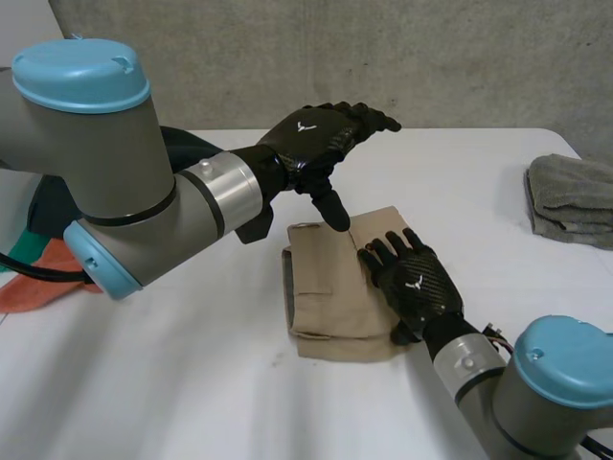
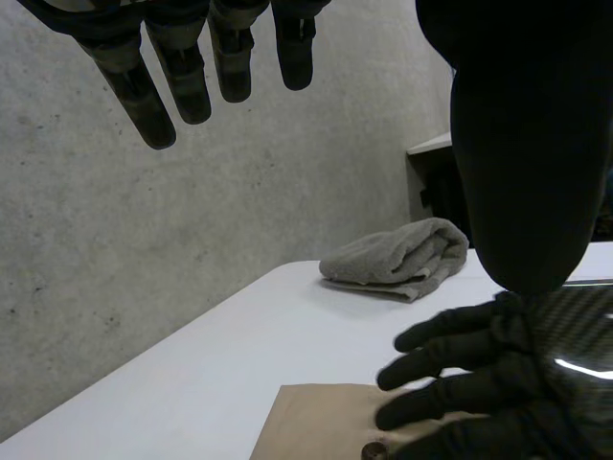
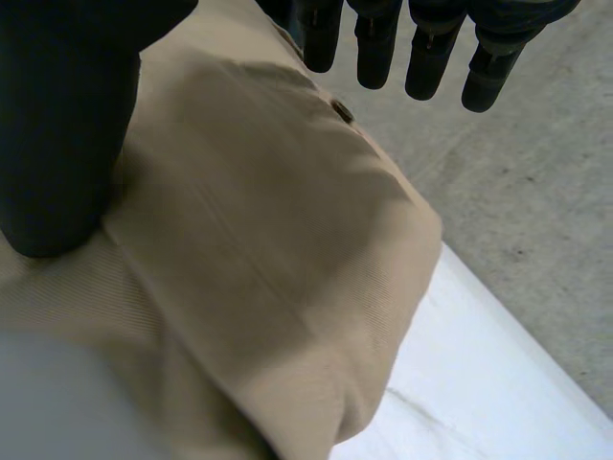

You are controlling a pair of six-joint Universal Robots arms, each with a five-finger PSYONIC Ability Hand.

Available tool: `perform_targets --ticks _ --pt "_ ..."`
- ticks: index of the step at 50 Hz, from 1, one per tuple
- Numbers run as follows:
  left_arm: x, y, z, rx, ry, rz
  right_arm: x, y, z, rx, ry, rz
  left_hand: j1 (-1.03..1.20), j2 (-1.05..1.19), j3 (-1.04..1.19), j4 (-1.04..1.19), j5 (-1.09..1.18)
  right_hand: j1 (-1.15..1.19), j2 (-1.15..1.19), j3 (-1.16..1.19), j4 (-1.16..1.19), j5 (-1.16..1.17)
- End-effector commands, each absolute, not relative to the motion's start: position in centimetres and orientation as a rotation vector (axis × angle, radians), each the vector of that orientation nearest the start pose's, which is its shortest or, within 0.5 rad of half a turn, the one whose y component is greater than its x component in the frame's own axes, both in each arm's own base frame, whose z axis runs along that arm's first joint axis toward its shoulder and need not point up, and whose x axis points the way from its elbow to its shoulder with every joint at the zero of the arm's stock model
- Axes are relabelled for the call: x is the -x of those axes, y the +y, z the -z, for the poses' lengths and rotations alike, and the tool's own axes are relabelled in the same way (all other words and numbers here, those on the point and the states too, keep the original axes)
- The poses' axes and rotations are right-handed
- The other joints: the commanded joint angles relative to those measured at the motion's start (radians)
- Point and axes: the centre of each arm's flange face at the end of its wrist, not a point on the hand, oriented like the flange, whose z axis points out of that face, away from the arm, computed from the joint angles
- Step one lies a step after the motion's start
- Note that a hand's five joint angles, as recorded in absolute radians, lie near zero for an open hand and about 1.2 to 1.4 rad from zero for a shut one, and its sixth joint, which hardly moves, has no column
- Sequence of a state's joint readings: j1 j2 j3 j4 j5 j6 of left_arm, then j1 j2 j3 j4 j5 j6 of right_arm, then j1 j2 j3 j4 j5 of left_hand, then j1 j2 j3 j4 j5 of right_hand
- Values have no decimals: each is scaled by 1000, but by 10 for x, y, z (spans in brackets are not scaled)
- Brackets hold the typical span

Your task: Fold the laundry.

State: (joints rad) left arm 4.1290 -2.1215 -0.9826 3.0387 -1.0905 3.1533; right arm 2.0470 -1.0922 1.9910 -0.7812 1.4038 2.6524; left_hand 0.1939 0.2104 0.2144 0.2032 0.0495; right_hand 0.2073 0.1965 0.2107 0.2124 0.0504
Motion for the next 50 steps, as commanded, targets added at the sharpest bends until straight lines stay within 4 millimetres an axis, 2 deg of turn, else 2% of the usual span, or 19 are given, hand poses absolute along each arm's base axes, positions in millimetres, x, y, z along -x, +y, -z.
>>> perform_targets --ticks 1,3,7,8,14,22,24,26,27,30,34,35,38,42,43,45,46,47,50 --pt "375 -253 -273 937 -1636 -1529 -289 -245 -98 1170 1904 2086 23 6 2 13 -8 -33 -22 -36 -38 -50" --pt "375 -253 -272 936 -1638 -1529 -291 -249 -100 1166 1892 2100 23 6 2 13 -8 -33 -22 -36 -38 -50" --pt "375 -253 -272 937 -1635 -1531 -296 -256 -102 1159 1860 2125 25 9 5 16 -5 803 814 800 798 785" --pt "375 -253 -272 937 -1634 -1531 -297 -259 -105 1151 1845 2133 25 9 5 16 -5 1185 1196 1182 1180 1167" --pt "374 -254 -277 932 -1620 -1549 -301 -274 -119 1115 1793 2191 23 6 2 13 -8 1189 1200 1186 1184 1171" --pt "377 -256 -286 928 -1567 -1598 -306 -309 -164 984 1674 2349 23 6 2 13 -8 1189 1200 1186 1184 1171" --pt "377 -255 -289 929 -1552 -1608 -286 -338 -181 881 1682 2425 23 6 2 13 -8 1189 1200 1186 1184 1171" --pt "377 -254 -298 924 -1525 -1635 -273 -355 -190 825 1688 2464 23 6 2 13 -8 1189 1200 1186 1184 1171" --pt "376 -254 -302 923 -1514 -1647 -259 -370 -205 763 1681 2514 23 6 2 13 -8 1189 1200 1186 1184 1171" --pt "374 -252 -316 916 -1472 -1687 -240 -389 -231 676 1639 2592 23 6 2 13 -8 1189 1200 1186 1184 1171" --pt "374 -248 -325 903 -1435 -1703 -195 -424 -268 509 1583 2716 23 6 2 13 -8 1189 1200 1186 1184 1171" --pt "374 -248 -325 899 -1436 -1699 -175 -438 -280 443 1562 2758 23 6 2 13 -8 1189 1200 1186 1184 1171" --pt "375 -248 -325 891 -1432 -1693 -148 -457 -289 377 1541 2789 23 6 2 13 -8 1189 1200 1186 1184 1171" --pt "376 -245 -324 891 -1435 -1683 -110 -492 -268 376 1570 2763 23 6 2 13 -8 1189 1200 1186 1184 1171" --pt "377 -244 -324 892 -1434 -1679 -92 -506 -258 387 1589 2763 23 6 2 13 -8 1189 1200 1186 1184 1171" --pt "379 -241 -322 897 -1432 -1671 -74 -519 -240 404 1625 2750 23 6 2 13 -8 1189 1200 1186 1184 1171" --pt "379 -241 -320 898 -1435 -1666 -67 -526 -229 406 1644 2737 23 6 2 13 -8 1189 1200 1186 1184 1171" --pt "380 -241 -320 899 -1434 -1665 -55 -536 -203 417 1689 2701 23 6 2 13 -8 1189 1200 1186 1184 1171" --pt "381 -240 -316 902 -1443 -1654 -46 -546 -163 442 1764 2622 25 9 5 16 -5 1189 1200 1186 1184 1171"
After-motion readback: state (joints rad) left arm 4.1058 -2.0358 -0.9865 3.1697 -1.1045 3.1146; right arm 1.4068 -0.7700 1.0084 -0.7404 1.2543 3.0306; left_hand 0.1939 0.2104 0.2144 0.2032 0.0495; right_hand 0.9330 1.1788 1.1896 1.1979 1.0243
